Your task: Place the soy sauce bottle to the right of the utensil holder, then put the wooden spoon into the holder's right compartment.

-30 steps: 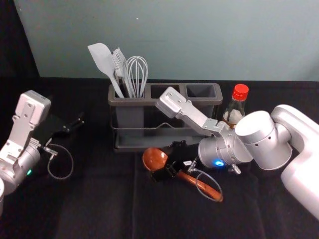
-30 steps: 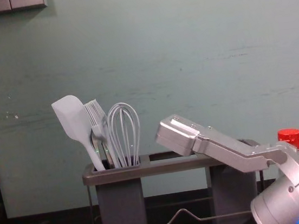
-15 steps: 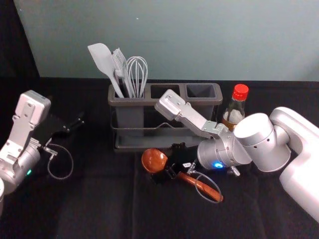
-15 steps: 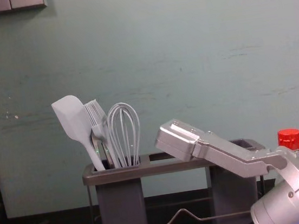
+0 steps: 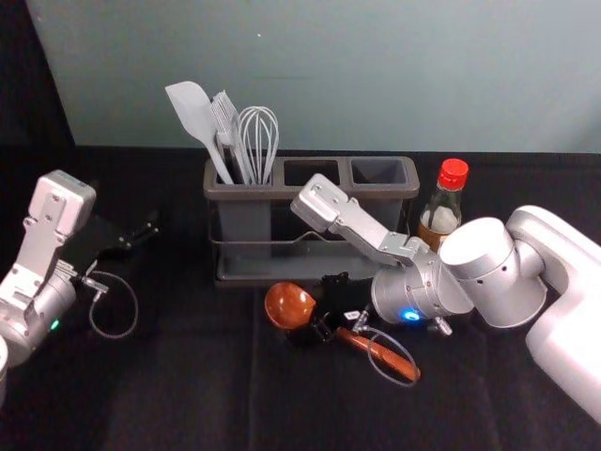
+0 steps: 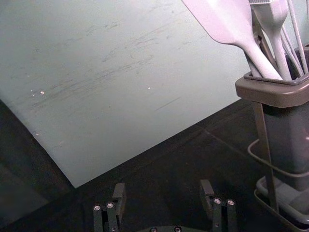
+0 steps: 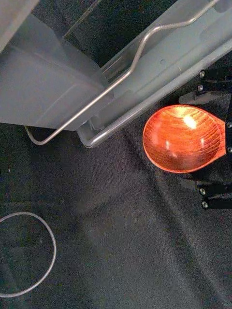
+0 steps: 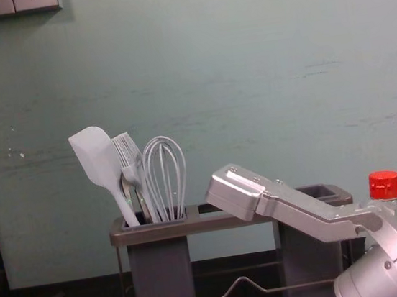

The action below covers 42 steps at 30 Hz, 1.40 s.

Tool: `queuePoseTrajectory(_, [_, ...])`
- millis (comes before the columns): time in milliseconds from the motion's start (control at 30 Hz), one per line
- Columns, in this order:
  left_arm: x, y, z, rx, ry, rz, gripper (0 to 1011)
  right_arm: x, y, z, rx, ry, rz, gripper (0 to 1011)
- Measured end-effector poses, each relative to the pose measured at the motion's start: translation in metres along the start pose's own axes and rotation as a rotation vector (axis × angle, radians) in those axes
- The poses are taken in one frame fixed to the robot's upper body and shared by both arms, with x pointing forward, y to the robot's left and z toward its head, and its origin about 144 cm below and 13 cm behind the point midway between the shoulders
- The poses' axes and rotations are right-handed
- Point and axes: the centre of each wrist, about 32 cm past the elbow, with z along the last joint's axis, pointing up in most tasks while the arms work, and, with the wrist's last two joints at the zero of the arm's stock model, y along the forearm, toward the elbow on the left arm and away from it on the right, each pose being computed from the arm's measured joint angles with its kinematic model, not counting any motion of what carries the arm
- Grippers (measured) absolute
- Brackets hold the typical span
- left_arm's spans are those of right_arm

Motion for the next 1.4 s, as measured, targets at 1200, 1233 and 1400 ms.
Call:
queuePoseTrajectory(1200, [0.000, 0.000, 0.000, 0.000, 0.000, 0.000, 1005, -0.022, -0.099, -0.008, 0.296, 0.014, -0.061, 814])
queuePoseTrajectory(1233, [0.000, 0.000, 0.000, 0.000, 0.000, 0.000, 1005, -0.022, -0.105, -0.009, 0.318, 0.017, -0.071, 814])
queuePoseTrajectory(1400, [0.000, 0.000, 0.000, 0.000, 0.000, 0.000, 1005, -0.024, -0.120, -0.013, 0.372, 0.022, -0.100, 814])
